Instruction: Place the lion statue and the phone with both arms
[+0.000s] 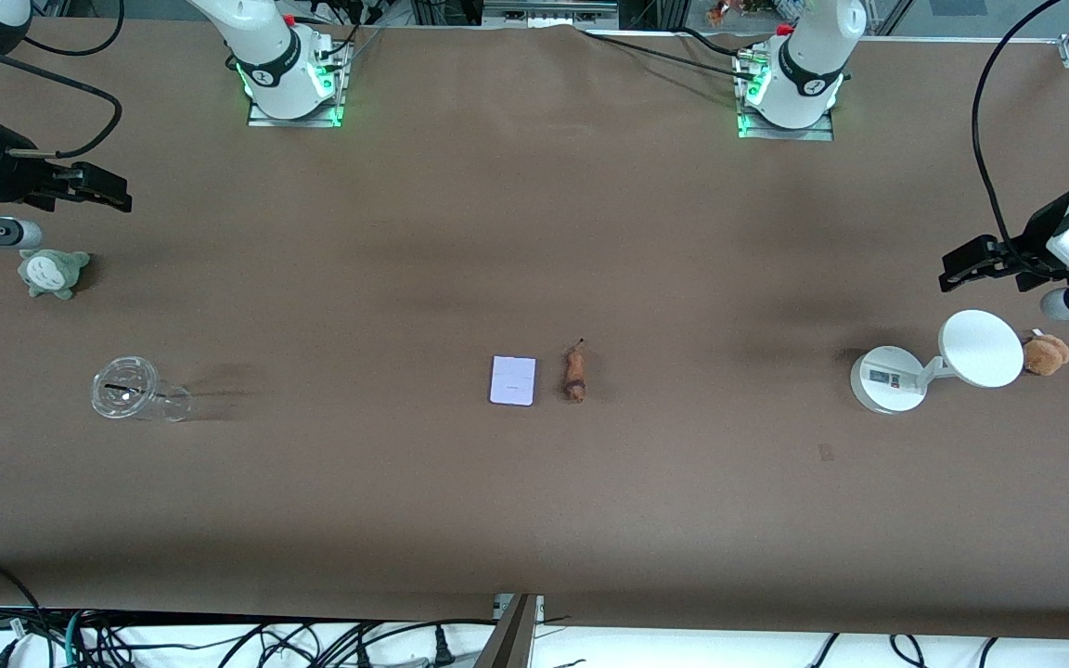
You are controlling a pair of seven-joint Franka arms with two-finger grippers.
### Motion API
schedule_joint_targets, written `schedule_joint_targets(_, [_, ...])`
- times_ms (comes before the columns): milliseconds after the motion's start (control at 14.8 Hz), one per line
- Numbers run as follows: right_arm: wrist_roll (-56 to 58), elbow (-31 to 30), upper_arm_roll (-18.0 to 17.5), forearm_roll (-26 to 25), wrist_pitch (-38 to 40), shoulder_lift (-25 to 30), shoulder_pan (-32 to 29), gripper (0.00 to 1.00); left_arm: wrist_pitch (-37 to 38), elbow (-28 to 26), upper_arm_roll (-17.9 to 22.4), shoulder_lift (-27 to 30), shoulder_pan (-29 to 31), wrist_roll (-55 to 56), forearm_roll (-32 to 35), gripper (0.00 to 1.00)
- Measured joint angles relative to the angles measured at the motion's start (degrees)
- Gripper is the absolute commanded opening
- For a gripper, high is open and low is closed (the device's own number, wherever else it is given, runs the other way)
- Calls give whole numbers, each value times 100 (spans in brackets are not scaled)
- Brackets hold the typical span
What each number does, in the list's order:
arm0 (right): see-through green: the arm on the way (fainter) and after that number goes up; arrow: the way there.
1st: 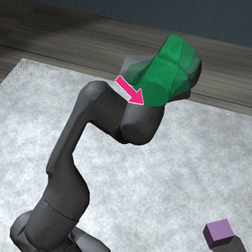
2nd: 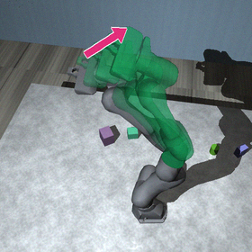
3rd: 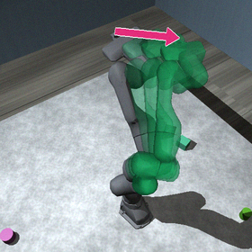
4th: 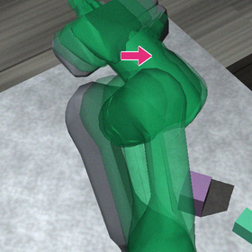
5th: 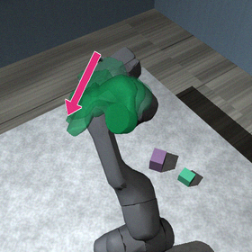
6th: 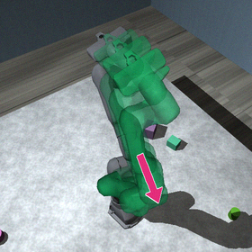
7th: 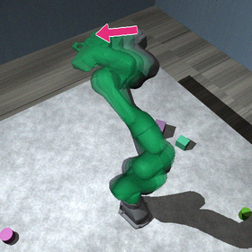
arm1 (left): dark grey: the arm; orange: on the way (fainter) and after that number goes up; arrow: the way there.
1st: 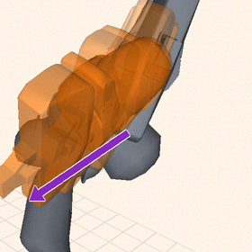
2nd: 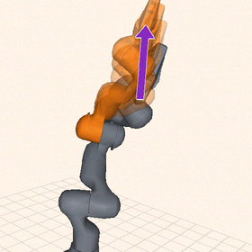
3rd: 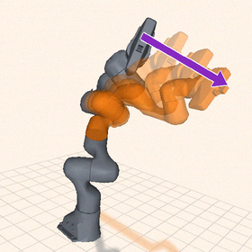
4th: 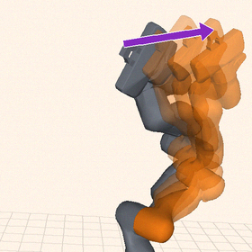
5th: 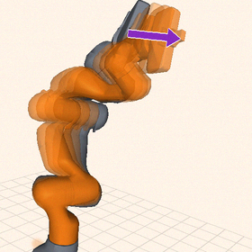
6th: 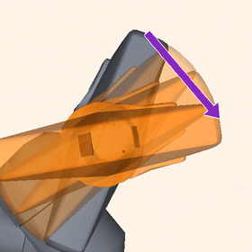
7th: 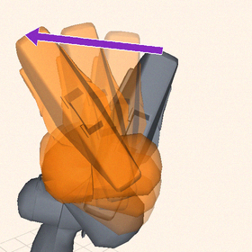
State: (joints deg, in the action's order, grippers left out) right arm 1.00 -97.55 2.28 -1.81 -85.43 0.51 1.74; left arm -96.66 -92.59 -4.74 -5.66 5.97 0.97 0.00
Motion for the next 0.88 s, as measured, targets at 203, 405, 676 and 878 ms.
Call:
schedule_joint_targets(203, [0, 0, 0, 0, 0, 0, 0, 100, 1, 4, 4, -1, 7, -148, 0, 100])
schedule_joint_targets(405, [0, 0, 0, 0, 0, 0, 0, 100, 0, 84, 29, -5, 145, -229, -182, 100])
schedule_joint_targets(676, [0, 1, 1, 0, 0, 0, 0, 100, 0, 125, 33, -23, 272, -268, -291, 100])
schedule_joint_targets(878, [0, 1, 1, 0, 0, 0, -1, 100, 117, 124, -10, -47, 267, -327, -297, 100])
